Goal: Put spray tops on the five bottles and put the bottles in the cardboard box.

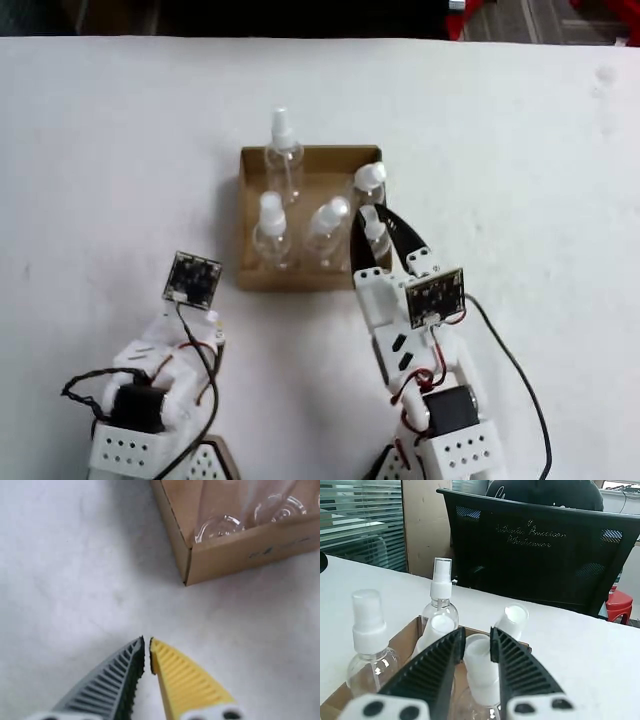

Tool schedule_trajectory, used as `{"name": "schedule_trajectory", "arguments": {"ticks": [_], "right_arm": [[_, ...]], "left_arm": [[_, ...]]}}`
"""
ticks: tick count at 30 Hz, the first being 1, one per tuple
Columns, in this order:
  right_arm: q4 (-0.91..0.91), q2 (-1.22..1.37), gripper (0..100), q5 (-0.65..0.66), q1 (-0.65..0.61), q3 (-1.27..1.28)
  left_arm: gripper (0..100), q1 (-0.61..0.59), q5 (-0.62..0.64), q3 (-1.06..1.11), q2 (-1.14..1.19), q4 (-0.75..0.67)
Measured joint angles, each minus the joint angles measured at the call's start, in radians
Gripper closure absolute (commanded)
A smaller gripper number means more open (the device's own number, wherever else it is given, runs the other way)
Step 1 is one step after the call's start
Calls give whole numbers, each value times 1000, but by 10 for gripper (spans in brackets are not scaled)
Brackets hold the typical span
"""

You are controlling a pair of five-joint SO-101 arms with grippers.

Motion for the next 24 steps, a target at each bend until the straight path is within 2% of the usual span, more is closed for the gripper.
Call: {"name": "schedule_trajectory", "arguments": {"ticks": [3,15,24], "right_arm": [[2,0,875,0,-8,2],[26,14,877,0,-6,-38],[264,14,875,0,75,-399]], "left_arm": [[976,0,0,0,0,0],[976,0,0,0,0,0],[976,0,0,0,0,0]]}}
